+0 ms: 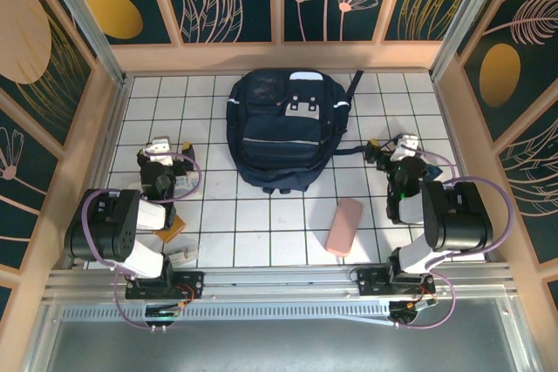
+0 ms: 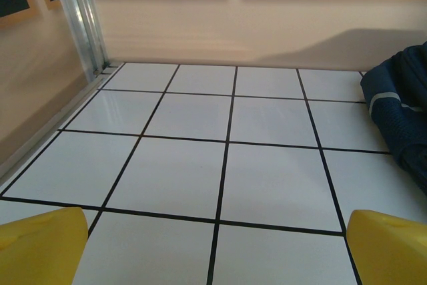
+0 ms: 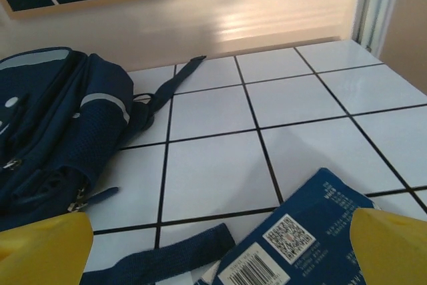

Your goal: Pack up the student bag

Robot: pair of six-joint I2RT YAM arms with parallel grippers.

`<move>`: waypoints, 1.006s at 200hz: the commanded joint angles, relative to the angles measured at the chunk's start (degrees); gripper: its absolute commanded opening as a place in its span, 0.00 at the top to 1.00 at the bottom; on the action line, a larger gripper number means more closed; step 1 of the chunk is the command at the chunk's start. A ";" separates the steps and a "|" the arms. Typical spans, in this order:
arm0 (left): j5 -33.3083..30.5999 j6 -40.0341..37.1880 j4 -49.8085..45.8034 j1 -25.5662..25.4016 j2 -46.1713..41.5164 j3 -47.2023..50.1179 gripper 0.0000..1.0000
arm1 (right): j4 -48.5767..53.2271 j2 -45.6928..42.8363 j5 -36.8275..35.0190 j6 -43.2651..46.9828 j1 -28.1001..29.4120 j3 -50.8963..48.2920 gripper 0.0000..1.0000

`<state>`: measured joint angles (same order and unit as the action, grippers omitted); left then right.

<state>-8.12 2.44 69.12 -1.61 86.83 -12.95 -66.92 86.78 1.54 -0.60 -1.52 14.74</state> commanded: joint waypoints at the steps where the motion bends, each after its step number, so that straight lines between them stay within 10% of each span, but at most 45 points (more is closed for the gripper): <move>1: -2.23 2.56 -10.82 0.38 -7.00 -5.23 0.01 | 7.03 -6.48 0.64 0.03 -0.41 2.67 0.01; 73: -2.43 8.78 -21.35 0.29 -22.71 -6.49 0.01 | 15.73 -25.21 1.73 -2.35 -0.26 0.32 0.01; 127: 50.00 39.82 -28.76 -0.48 -10.12 -26.84 0.01 | 50.05 -16.51 13.87 -25.89 9.84 22.80 0.01; 156: 38.19 14.69 -57.04 -10.77 -7.07 -33.82 0.01 | 63.44 -6.64 14.19 -29.79 13.61 31.94 0.01; 201: 31.22 -15.23 -59.26 -22.59 -6.74 -32.30 0.01 | 68.19 5.54 27.34 -38.68 13.74 37.89 0.10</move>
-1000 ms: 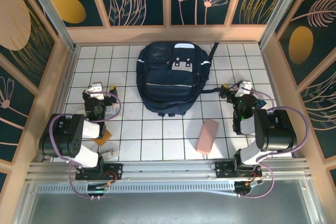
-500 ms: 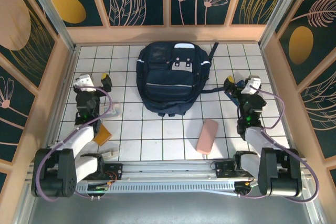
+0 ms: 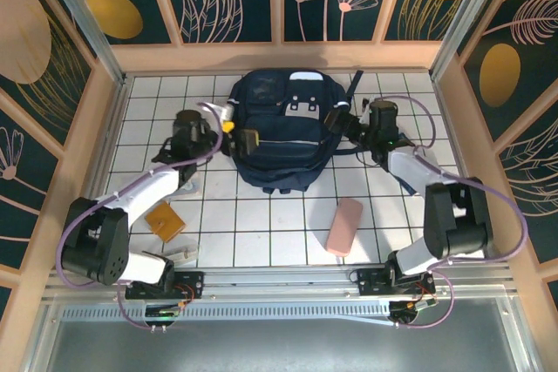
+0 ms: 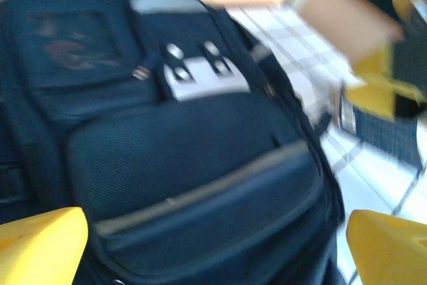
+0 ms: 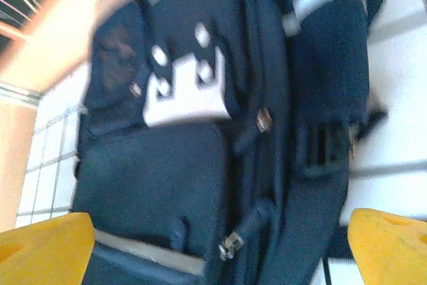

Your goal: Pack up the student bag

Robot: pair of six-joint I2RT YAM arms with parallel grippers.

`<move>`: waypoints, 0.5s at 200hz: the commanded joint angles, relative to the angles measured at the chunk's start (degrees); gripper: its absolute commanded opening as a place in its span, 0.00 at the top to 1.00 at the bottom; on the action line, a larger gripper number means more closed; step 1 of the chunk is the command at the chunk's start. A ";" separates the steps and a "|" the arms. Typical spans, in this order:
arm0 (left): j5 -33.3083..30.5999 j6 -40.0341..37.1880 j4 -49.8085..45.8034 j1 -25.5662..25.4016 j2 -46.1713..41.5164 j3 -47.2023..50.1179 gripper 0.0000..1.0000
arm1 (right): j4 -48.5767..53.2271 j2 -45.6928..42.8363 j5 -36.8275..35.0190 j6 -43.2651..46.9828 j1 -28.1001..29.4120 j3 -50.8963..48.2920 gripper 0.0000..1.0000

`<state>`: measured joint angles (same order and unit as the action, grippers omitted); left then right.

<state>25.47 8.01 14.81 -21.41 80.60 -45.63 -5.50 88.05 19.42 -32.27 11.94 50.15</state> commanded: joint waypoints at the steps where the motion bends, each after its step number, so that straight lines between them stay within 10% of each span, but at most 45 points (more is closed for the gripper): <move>1: -2.50 -21.53 -5.00 -2.91 -0.30 0.28 0.01 | 6.84 4.56 9.61 -7.06 0.36 2.71 0.11; 45: -1.25 -53.03 -19.19 -9.44 9.77 -5.91 0.01 | 6.99 12.14 10.89 -11.38 3.77 5.13 0.25; 72: -1.45 -54.97 -18.71 -10.95 13.62 -9.34 0.03 | 3.20 13.71 15.54 -11.66 5.54 6.49 1.00; 100: -4.29 -56.15 -16.44 -12.40 15.39 -12.30 0.11 | 6.37 8.31 15.56 -11.95 7.09 9.83 1.00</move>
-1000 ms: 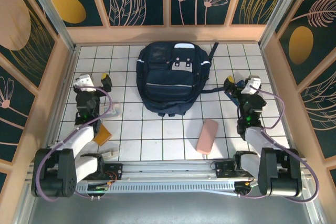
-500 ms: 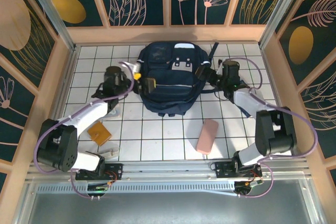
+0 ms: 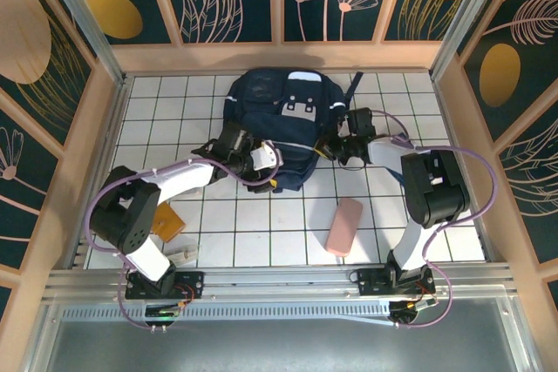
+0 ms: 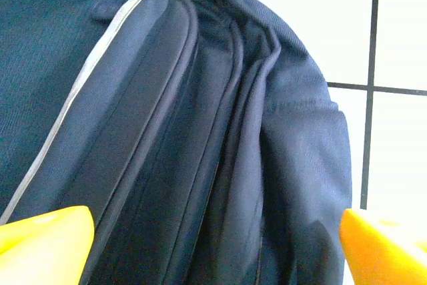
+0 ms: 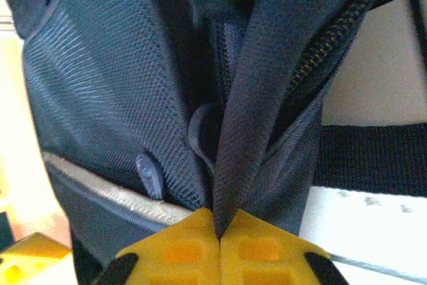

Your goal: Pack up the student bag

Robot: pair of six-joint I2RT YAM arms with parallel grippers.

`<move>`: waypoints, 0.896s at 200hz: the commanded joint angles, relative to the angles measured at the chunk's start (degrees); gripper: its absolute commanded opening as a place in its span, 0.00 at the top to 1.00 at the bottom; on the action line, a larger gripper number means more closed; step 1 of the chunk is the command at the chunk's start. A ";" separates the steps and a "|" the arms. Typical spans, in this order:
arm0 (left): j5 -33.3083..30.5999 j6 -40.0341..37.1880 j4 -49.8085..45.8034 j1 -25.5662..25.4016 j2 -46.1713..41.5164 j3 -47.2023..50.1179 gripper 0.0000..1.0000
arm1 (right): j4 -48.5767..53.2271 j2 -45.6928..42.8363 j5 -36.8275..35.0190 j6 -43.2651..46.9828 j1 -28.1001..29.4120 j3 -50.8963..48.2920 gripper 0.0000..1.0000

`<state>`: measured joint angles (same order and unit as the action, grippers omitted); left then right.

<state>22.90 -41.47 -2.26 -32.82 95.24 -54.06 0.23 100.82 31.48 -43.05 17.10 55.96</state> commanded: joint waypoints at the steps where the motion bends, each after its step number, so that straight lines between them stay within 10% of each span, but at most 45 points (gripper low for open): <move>1: -1.80 -6.81 0.74 -1.05 0.79 -3.95 0.11 | 0.87 -4.65 3.54 -1.21 1.95 4.13 1.00; 58: -8.74 -7.78 4.64 -3.86 6.42 -6.86 0.32 | 2.18 -6.68 7.30 -5.01 5.11 8.25 1.00; 94: -11.22 -2.43 4.97 -3.89 8.29 -10.24 1.00 | 4.90 -7.42 4.44 -2.30 5.50 8.26 0.98; 112: -9.92 -0.68 3.82 -3.85 6.94 -11.06 1.00 | 9.92 -9.29 1.57 7.04 4.86 9.43 0.53; 145: -1.35 -0.45 4.81 -3.85 -0.07 -6.85 1.00 | 16.86 -15.99 -11.25 37.14 1.19 5.51 0.47; 179: 1.81 1.09 4.57 -3.86 -2.92 -6.56 1.00 | 0.13 -22.85 5.35 51.94 -10.06 -10.45 0.44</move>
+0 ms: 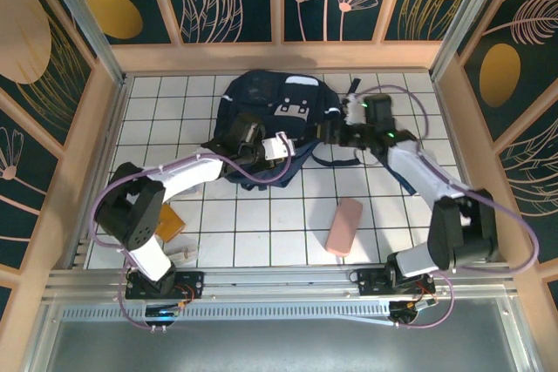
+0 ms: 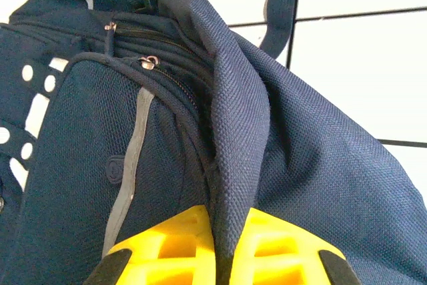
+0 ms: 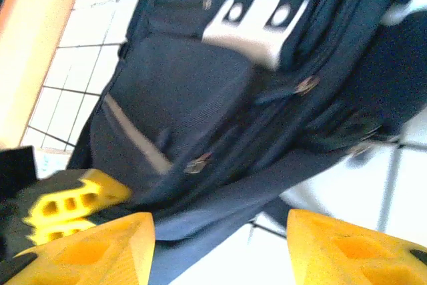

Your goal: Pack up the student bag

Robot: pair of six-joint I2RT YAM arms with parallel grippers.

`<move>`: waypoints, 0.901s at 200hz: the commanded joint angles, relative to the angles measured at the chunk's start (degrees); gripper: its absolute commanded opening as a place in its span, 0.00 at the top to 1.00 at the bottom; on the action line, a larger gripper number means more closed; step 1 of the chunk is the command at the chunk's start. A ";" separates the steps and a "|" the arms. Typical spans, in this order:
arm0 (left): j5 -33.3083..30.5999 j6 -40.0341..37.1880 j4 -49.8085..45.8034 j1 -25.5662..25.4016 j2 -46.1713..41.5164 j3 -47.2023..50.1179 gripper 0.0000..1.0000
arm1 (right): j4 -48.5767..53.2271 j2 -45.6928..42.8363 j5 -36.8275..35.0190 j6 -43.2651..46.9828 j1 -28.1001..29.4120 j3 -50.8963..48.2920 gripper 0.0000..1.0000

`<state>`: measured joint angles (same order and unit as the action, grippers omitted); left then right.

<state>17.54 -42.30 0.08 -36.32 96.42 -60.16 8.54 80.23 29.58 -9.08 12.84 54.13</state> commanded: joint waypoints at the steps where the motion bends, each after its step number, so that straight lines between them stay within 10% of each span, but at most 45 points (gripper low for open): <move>1: 7.25 1.94 2.22 -0.39 -4.16 -0.47 1.00 | -8.71 -2.40 7.11 18.36 -5.93 -8.91 0.44; 53: 9.74 2.30 -0.10 -0.37 -5.41 -2.77 1.00 | -5.99 3.56 9.88 43.75 -7.94 -8.56 0.44; 180: 19.16 3.68 0.04 -0.38 -8.00 -4.27 1.00 | -19.65 12.35 15.56 56.40 -9.62 -8.74 0.51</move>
<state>28.86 -38.26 -4.56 -36.34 92.03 -62.30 -6.20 91.35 40.47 44.77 4.10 45.60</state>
